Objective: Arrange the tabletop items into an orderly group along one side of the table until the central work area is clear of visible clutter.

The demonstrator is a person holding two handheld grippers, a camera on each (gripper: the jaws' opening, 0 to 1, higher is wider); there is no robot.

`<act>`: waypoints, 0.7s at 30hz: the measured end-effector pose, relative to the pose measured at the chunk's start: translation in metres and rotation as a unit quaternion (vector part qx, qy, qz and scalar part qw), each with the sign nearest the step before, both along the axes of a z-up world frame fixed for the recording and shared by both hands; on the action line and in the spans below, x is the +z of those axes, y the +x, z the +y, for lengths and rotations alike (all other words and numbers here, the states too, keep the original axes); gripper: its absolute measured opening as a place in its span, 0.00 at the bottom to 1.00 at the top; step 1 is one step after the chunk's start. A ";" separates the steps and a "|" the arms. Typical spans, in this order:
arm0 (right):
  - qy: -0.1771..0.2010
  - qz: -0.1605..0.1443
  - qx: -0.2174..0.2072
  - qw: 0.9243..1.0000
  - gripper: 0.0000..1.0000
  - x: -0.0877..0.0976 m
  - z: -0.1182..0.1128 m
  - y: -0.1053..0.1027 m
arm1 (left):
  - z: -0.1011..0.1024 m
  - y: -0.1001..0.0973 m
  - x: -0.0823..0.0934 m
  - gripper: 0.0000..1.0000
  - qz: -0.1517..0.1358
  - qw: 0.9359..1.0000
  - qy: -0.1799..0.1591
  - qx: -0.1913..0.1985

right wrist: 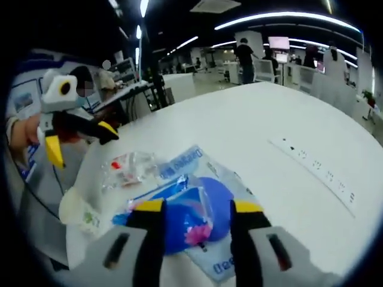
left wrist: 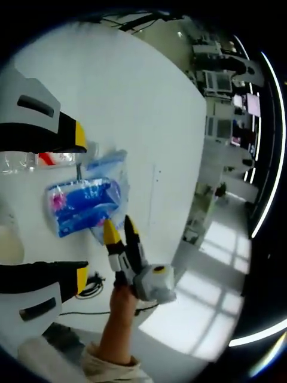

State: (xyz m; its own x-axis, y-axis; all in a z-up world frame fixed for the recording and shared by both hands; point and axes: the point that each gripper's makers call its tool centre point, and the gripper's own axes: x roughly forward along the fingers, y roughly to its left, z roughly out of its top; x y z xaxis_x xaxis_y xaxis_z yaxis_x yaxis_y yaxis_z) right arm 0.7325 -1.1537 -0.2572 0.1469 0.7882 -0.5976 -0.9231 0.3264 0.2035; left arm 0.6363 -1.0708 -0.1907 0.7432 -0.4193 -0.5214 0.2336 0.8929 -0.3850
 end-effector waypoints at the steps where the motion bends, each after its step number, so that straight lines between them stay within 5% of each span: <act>1: -0.001 0.000 0.000 1.000 0.38 -0.003 0.000 0.001 | 0.001 0.001 0.000 0.71 0.000 1.000 -0.001 0.001; 13: 0.003 0.018 0.020 1.000 0.30 -0.017 0.004 0.003 | 0.007 0.007 -0.003 0.70 0.001 1.000 -0.003 0.008; 21: -0.001 0.013 0.040 0.999 0.10 -0.019 0.003 -0.003 | 0.008 0.008 -0.007 0.70 0.005 1.000 0.000 0.007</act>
